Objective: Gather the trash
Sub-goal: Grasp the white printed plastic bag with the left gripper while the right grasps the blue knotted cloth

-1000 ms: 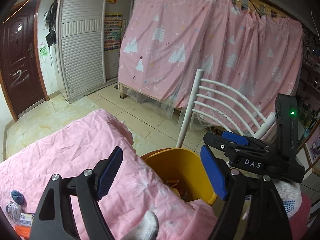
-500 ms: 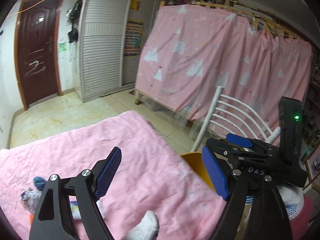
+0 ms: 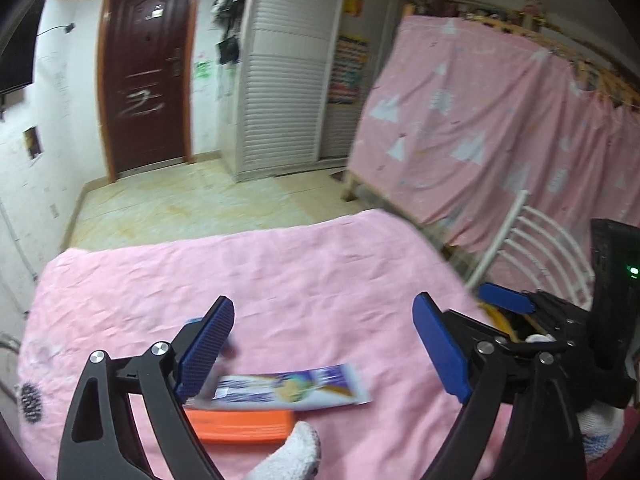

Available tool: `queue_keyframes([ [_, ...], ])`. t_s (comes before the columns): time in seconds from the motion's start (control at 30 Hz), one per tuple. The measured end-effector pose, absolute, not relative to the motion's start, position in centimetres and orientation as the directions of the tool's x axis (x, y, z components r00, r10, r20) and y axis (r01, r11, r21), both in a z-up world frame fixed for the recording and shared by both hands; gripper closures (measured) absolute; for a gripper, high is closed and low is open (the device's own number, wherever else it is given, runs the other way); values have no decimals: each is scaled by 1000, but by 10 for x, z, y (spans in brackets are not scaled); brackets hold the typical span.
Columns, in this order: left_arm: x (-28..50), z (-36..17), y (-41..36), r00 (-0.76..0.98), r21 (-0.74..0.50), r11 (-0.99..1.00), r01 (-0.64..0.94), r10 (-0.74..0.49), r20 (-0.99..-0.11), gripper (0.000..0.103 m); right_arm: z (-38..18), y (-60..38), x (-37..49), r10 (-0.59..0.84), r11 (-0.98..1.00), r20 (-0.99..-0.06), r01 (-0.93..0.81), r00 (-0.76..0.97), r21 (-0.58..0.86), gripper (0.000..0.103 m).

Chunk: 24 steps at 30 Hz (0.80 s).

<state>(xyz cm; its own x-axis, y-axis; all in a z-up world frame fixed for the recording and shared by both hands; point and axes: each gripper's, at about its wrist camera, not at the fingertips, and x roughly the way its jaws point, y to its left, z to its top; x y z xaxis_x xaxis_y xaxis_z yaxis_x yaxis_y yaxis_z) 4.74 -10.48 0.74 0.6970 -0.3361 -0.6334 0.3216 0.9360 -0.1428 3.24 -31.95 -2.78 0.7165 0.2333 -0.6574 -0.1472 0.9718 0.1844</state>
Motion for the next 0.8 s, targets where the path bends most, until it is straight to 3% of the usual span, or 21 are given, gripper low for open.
queue_keyframes([
  [0.3, 70, -13, -34, 671, -181, 972, 153, -236, -703, 21, -41, -267, 44, 299, 953, -694, -248, 655, 176, 22],
  [0.7, 89, -56, -11, 571, -211, 968, 133, -249, -782, 21, -50, -233, 55, 303, 946, -721, -287, 623, 150, 18],
  [0.73, 89, -59, -12, 564, -211, 967, 140, -253, -786, 27, -51, -231, 57, 304, 945, -724, -291, 619, 147, 18],
  [0.77, 89, -62, -13, 558, -208, 967, 145, -254, -790, 43, -52, -230, 58, 303, 945, -726, -293, 617, 145, 18],
  [0.8, 89, -65, -14, 548, -207, 967, 151, -256, -797, 52, -53, -228, 59, 301, 945, -729, -294, 614, 142, 18],
])
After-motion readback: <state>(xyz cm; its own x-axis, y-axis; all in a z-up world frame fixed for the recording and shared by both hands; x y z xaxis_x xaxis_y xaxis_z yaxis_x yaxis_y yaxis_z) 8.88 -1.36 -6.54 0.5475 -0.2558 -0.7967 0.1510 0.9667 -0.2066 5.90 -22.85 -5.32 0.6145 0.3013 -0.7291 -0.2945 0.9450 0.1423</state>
